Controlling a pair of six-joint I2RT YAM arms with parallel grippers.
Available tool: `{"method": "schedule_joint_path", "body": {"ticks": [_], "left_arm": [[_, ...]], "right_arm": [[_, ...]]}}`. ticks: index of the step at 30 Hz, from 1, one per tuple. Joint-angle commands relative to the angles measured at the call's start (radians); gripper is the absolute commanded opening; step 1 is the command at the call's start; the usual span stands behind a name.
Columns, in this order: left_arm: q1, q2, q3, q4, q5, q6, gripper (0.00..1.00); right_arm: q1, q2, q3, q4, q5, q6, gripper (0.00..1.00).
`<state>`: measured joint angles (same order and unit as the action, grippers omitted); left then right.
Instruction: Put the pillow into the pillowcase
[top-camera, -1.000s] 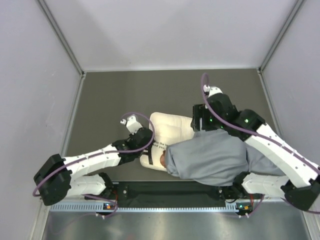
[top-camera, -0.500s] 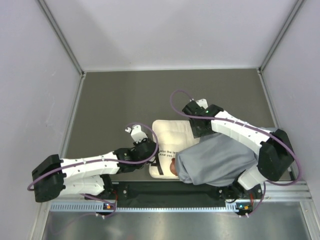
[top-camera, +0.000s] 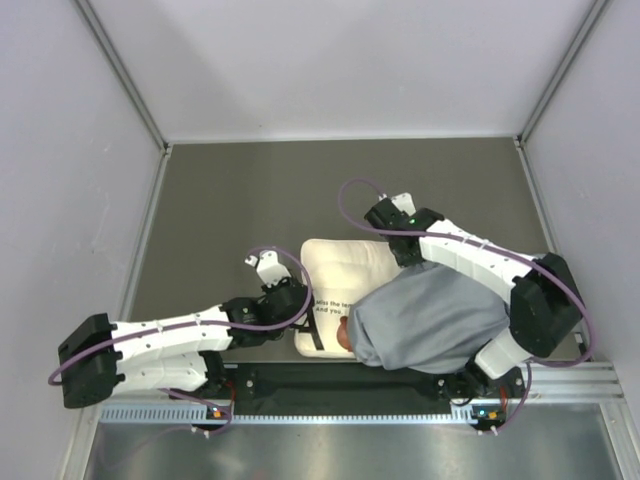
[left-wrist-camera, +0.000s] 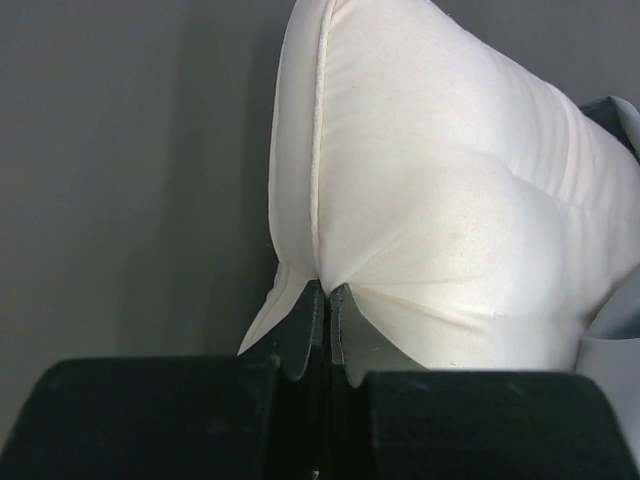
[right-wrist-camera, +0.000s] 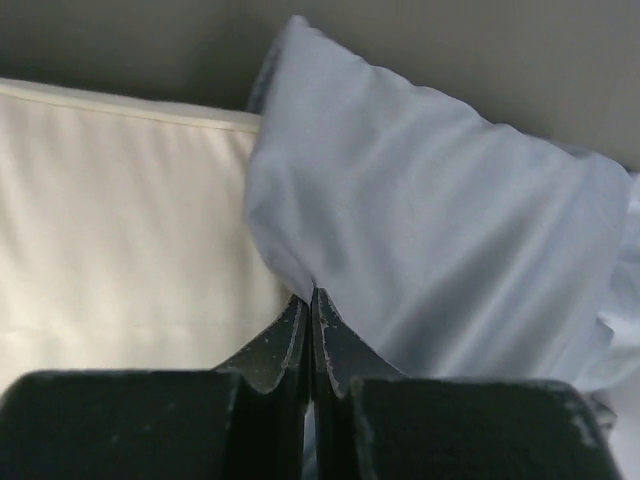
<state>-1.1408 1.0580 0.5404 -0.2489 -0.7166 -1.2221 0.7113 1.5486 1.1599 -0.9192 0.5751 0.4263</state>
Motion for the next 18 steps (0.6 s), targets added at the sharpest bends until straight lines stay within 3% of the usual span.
{"method": "schedule_joint_path", "body": {"ticks": [1,4,7,13,18], "left_arm": [[0.004,-0.018,0.032,0.019,-0.106,0.025,0.0],[0.004,-0.003,0.046,0.086,-0.103,0.097,0.0],[0.003,0.029,0.085,0.167,-0.073,0.182,0.0],[0.003,0.114,0.237,0.195,-0.041,0.277,0.0],[0.003,0.12,0.32,0.282,-0.017,0.352,0.0]], "right_arm": [[-0.01,-0.1,0.041,0.186,-0.114,-0.096,0.0],[-0.009,-0.192,0.06,0.302,-0.262,-0.123,0.0],[0.0,-0.18,0.185,0.301,-0.453,-0.124,0.0],[0.111,-0.131,0.371,0.257,-0.553,-0.106,0.0],[0.137,-0.122,0.416,0.258,-0.618,-0.08,0.0]]}}
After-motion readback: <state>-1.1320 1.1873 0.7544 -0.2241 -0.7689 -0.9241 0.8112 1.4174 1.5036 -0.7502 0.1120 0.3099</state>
